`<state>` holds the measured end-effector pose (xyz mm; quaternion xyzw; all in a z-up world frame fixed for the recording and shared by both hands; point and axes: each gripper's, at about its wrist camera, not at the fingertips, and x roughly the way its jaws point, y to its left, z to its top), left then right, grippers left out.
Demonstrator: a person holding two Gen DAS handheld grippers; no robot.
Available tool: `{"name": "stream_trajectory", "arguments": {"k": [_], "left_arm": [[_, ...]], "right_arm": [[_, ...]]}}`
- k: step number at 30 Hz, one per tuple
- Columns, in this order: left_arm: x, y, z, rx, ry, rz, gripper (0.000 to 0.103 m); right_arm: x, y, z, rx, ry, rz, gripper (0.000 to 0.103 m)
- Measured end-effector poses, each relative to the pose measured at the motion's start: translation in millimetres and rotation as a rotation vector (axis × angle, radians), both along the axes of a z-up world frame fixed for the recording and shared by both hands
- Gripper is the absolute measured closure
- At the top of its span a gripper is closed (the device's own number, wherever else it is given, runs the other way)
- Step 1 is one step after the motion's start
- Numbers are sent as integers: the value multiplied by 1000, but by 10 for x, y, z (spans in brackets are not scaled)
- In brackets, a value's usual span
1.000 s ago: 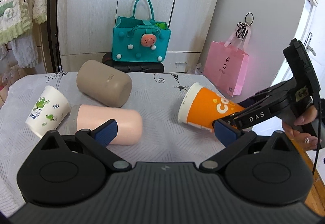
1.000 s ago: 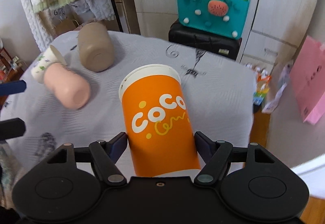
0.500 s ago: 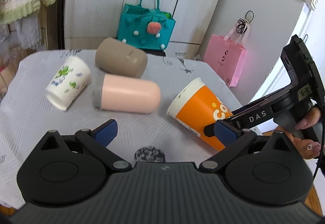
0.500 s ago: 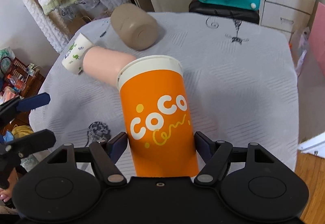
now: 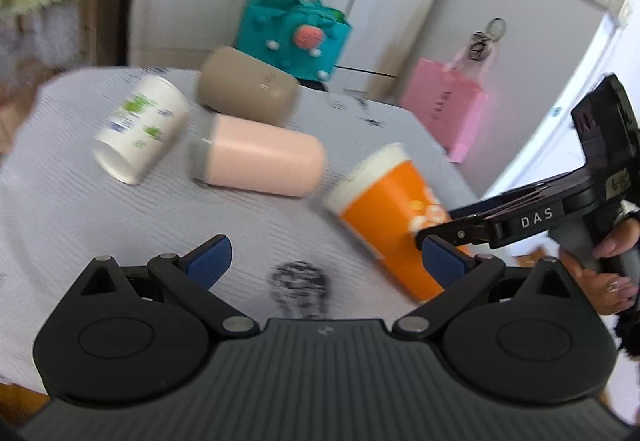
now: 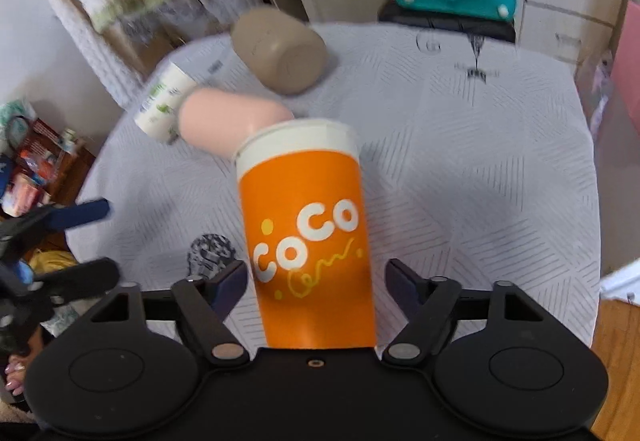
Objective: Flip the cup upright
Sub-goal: 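Lift the orange cup with the right tool while the left tool approaches it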
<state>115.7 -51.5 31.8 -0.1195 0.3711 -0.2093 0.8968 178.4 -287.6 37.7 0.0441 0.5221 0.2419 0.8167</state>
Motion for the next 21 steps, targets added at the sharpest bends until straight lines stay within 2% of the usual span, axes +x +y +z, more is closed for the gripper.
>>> {"name": "stream_trajectory", "arguments": {"k": [5, 8, 14, 21], "left_arm": [[137, -64, -57, -105, 102, -57, 0], [197, -118, -121, -161, 130, -51, 0], [321, -365, -305, -209, 172, -26, 0], [361, -551, -399, -228, 135, -10, 1]], "right_arm": [[-126, -151, 92, 36, -32, 70, 19], [-204, -199, 105, 30, -58, 140, 12], [-262, -104, 108, 1, -109, 256, 12], [-228, 135, 23, -79, -122, 339, 12]]}}
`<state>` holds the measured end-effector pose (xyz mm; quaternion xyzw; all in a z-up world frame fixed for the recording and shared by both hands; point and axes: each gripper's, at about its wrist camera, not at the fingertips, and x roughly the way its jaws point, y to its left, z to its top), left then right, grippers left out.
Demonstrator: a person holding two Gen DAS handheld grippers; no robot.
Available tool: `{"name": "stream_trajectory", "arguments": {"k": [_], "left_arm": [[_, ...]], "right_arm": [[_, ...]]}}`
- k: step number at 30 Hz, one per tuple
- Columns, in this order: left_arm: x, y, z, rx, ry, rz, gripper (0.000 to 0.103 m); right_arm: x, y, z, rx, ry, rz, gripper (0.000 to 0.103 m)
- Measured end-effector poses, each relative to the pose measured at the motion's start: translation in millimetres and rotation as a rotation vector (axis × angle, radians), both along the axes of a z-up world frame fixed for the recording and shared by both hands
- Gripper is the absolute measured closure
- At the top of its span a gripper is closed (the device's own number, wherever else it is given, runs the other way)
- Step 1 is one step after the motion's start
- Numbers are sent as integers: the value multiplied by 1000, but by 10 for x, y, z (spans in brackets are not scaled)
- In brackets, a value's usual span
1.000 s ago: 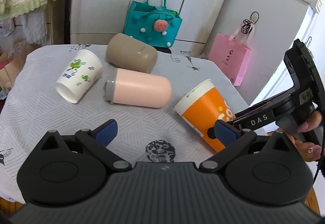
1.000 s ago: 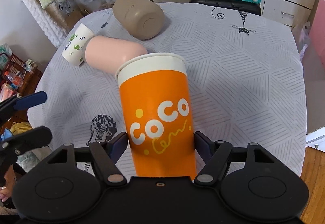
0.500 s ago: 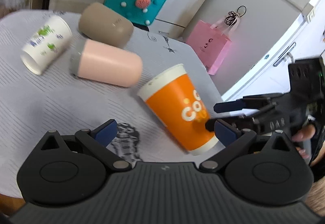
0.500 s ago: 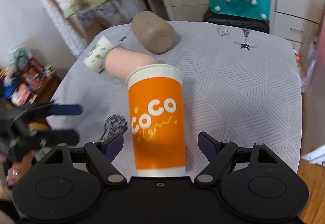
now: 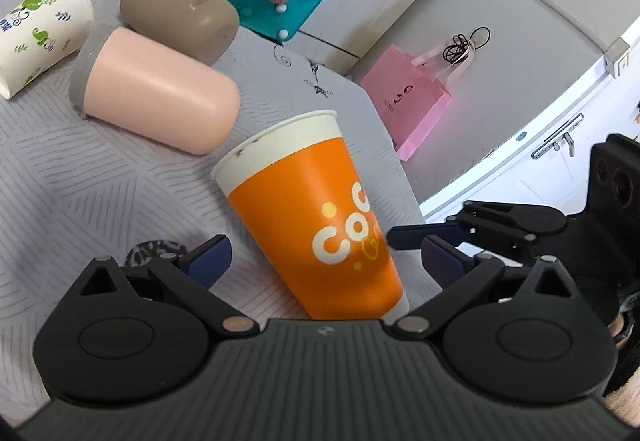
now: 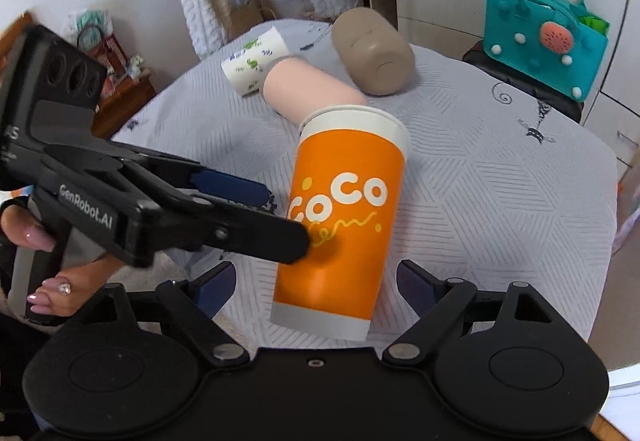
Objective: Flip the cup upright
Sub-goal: 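Lift the orange cup with the right tool while the left tool approaches it, then rotate the orange cup upright with the right tool, left tool steadying it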
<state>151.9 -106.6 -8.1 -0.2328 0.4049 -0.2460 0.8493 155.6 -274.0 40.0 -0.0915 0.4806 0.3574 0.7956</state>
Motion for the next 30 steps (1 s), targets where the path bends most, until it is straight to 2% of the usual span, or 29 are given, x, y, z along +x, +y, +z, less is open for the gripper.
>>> {"name": "stream_trajectory", "arguments": {"k": [7, 11, 14, 15, 16, 19, 22, 25, 30], "left_arm": [[26, 60, -1, -10, -16, 19, 3], [55, 87, 43, 12, -54, -6, 14], [82, 115, 55, 23, -65, -12, 19], [98, 127, 47, 10, -56, -16, 19], [107, 143, 26, -4, -44, -22, 19], [135, 185, -48, -32, -9, -36, 19], [148, 165, -86, -6, -11, -35, 18], [193, 168, -124, -26, 5, -38, 19], [196, 98, -137, -19, -11, -52, 18]], "right_arm": [[90, 64, -57, -33, -4, 2, 12], [140, 93, -85, -38, -4, -5, 13], [200, 115, -106, -34, 16, -22, 21], [212, 116, -109, -33, 21, -28, 27], [221, 111, -114, -30, 27, -36, 28], [221, 95, -122, -15, 34, -52, 28], [212, 63, -126, 16, 42, -70, 28], [200, 37, -148, 37, 48, -83, 28], [148, -32, -149, 101, 57, -92, 28]]}}
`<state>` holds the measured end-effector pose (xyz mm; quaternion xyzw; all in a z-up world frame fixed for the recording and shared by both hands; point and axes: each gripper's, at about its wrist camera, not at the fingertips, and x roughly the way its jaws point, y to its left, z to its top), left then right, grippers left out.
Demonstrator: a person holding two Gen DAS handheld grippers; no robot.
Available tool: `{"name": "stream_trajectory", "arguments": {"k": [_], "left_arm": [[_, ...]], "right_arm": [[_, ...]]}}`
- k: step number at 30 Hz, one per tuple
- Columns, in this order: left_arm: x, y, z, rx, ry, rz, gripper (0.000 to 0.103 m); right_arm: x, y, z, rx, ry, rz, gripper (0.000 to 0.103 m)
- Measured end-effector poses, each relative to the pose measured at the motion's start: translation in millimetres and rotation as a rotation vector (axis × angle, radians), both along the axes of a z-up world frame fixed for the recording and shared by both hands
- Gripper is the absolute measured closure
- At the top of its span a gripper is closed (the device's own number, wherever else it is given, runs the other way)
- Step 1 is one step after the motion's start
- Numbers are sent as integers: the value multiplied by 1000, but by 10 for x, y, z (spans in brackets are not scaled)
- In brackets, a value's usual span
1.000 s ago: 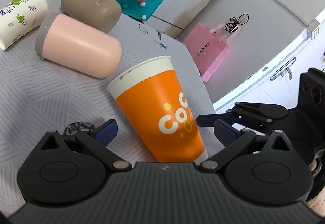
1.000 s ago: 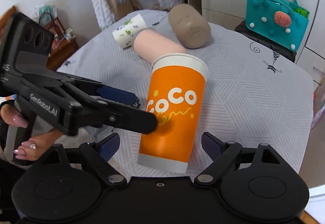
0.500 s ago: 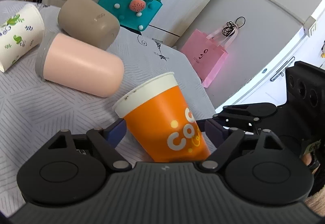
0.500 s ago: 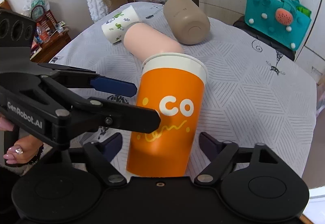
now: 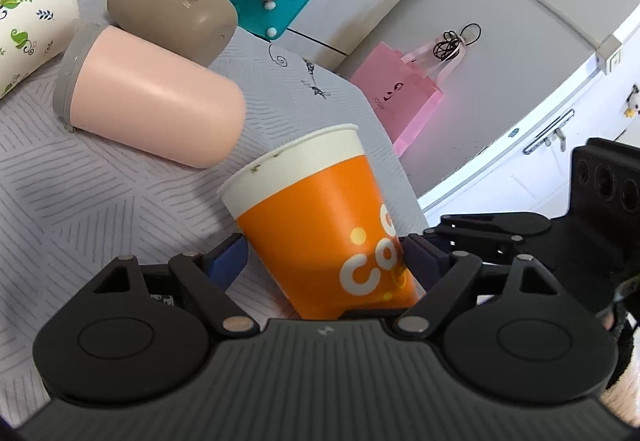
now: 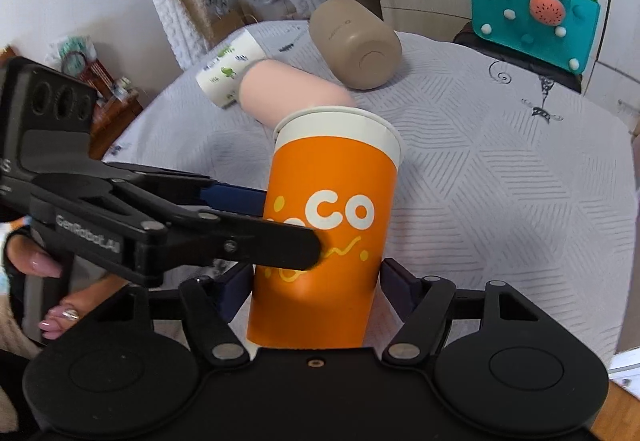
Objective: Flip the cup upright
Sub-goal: 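Rotate the orange cup upright with the right tool, left tool steadying it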
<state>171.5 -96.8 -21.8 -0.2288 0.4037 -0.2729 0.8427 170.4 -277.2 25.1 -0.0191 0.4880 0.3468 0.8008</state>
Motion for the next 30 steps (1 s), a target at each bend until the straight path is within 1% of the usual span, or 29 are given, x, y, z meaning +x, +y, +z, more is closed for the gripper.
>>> {"name": "stream_trajectory", "arguments": {"k": [3, 5, 9, 12, 14, 17, 19, 23, 25, 26, 28, 30], "left_arm": [[-44, -54, 17, 27, -34, 1, 17], [-143, -93, 60, 66, -100, 7, 17], [-305, -157, 192, 135, -216, -1, 18], [-337, -229, 279, 177, -271, -12, 18], [-316, -271, 365, 189, -321, -20, 18], [-247, -321, 486, 179, -379, -49, 18], [-214, -382, 554, 195, -411, -68, 18], [-187, -537, 673, 225, -503, -112, 18], [-190, -601, 715, 240, -532, -125, 18], [-181, -632, 732, 249, -536, -125, 18], [-122, -660, 742, 258, -527, -118, 18], [-72, -652, 733, 252, -519, -112, 18]], "right_arm": [[-55, -17, -2, 5, -32, -4, 28], [-84, -23, -2, 25, -48, -9, 28], [-230, -36, 21, 46, -153, 14, 28], [-299, -53, 33, 40, -235, 28, 28], [-331, -57, 42, 18, -313, 34, 28], [-326, -62, 44, -28, -416, 25, 28], [-275, -101, 45, -36, -448, 12, 28], [-86, -157, 27, -40, -483, -29, 28], [9, -163, 6, -49, -512, -46, 29], [64, -172, -5, -38, -511, -55, 29], [124, -181, -41, -29, -516, -64, 29], [137, -147, -69, -45, -545, -66, 29]]}}
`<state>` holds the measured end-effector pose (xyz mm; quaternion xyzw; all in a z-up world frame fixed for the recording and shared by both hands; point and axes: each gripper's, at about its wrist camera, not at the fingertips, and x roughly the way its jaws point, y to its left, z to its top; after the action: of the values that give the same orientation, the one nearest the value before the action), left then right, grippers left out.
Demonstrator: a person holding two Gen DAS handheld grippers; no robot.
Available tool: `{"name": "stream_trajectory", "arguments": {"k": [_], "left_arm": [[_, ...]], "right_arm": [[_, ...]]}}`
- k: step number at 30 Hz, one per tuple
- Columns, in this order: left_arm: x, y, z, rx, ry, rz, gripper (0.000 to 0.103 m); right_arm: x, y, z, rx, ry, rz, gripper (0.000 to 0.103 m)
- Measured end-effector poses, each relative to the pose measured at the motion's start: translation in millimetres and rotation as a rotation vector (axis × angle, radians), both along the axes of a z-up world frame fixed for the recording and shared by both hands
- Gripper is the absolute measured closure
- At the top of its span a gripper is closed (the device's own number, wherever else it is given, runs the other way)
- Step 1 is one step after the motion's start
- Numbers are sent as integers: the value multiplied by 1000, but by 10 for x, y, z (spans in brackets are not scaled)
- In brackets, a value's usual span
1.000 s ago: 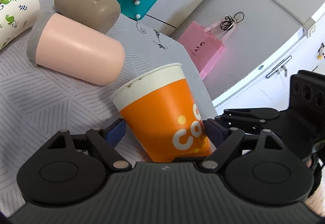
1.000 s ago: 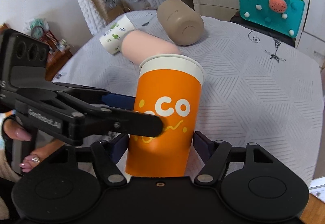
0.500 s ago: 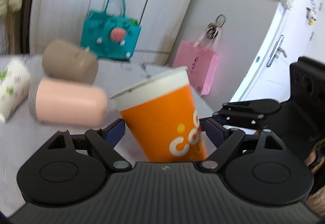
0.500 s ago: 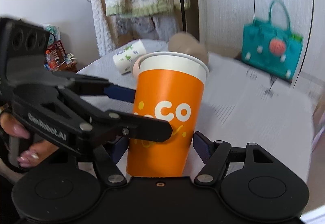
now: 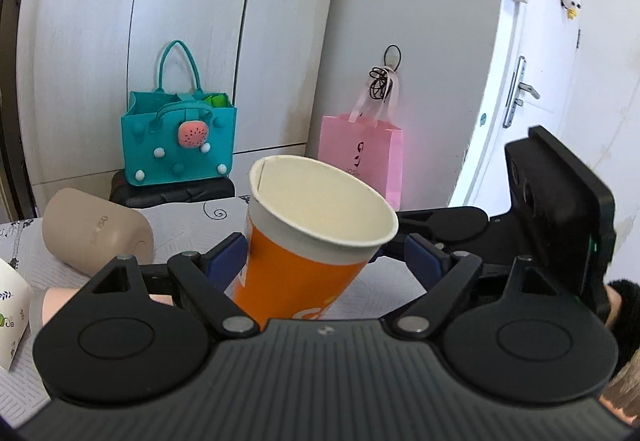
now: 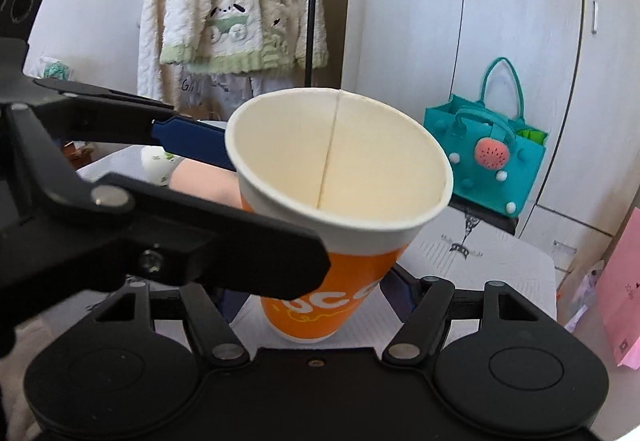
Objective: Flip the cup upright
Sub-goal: 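Rotate the orange cup upright with the right tool, left tool steadying it, then lower the upright orange cup onto the table and open the right tool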
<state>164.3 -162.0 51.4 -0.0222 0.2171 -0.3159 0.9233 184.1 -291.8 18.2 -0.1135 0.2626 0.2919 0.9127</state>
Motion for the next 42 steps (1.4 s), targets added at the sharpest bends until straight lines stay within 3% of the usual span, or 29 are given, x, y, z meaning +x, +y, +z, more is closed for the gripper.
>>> {"name": "stream_trajectory", "arguments": {"k": [6, 14, 17, 23, 32, 42], "left_arm": [[192, 53, -79, -35, 51, -6, 18], [352, 6, -239, -77, 84, -16, 18], [353, -19, -291, -71, 83, -29, 18], [362, -50, -353, -62, 108, -33, 18], [271, -115, -332, -18, 65, -27, 16], [222, -76, -347, 9, 63, -18, 11]], "right_arm": [[101, 46, -11, -19, -5, -23, 29], [193, -54, 37, -20, 68, -70, 29], [176, -41, -9, -59, 61, -73, 29], [132, -80, -46, -45, 46, -64, 29], [59, -73, -83, -49, 27, -71, 30], [11, -90, -115, -38, 18, -93, 18]]}}
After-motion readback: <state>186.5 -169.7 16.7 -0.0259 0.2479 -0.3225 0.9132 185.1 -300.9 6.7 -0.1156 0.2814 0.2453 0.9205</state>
